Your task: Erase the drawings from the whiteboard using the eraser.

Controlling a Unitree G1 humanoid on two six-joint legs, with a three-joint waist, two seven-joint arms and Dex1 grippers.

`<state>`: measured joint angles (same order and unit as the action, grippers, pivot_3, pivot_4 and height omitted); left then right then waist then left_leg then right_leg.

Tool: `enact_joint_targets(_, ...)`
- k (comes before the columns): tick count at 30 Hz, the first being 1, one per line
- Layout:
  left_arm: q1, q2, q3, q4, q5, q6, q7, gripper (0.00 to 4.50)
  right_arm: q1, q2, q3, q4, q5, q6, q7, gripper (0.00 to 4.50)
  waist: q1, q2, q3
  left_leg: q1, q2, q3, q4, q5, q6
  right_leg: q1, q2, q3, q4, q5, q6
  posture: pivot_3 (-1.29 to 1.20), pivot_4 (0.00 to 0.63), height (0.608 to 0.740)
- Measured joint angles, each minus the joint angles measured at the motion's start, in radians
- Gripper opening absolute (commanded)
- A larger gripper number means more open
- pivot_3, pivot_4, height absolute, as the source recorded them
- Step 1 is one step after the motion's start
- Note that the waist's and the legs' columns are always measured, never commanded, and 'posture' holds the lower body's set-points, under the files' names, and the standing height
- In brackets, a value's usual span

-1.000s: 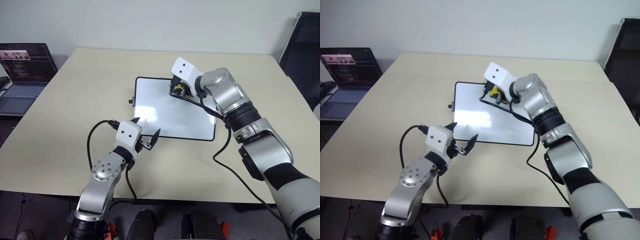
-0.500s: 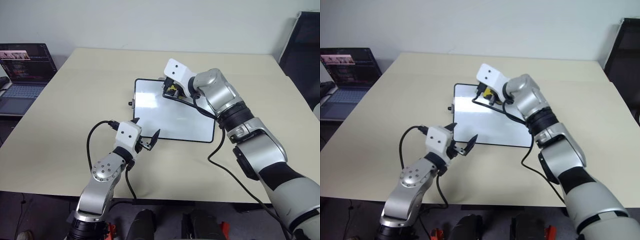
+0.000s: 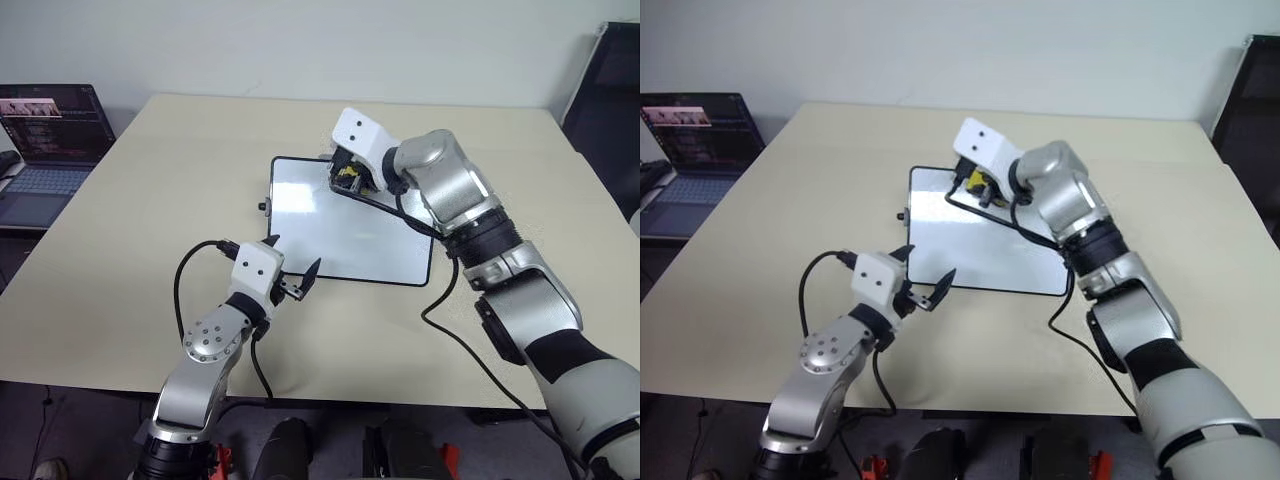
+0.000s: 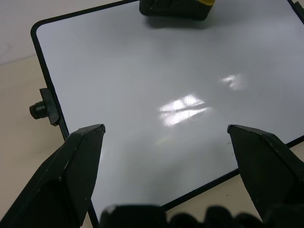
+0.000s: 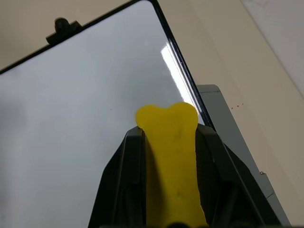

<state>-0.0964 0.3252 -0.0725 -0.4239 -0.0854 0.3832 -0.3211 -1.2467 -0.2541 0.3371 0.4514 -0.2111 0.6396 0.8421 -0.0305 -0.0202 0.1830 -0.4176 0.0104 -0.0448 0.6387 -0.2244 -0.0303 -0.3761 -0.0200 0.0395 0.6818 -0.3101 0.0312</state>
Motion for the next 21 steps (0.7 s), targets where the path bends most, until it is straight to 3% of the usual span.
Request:
enact_joint_targets(8,-0.038,0.000,-0.002,0.017,-0.004,-0.004,-0.021,4.50,0.021,-0.034,-0.001,-0.129,0.009,0.123,-0.001,1.08,-0.001,0.000,0.000,0.000,0.000,0.000,0.000,0.000,0.000,0.000,0.000,0.000,0.000,0.000,0.000,0.00,0.150,0.740)
enact_joint_targets(21,-0.027,0.000,-0.001,0.033,-0.003,-0.004,-0.023,4.50,0.023,-0.011,0.021,-0.012,0.033,0.044,-0.036,1.08,-0.001,0.000,0.000,0.000,0.000,0.001,0.000,0.000,0.000,0.000,0.000,0.000,0.000,0.000,0.000,0.00,0.150,0.740)
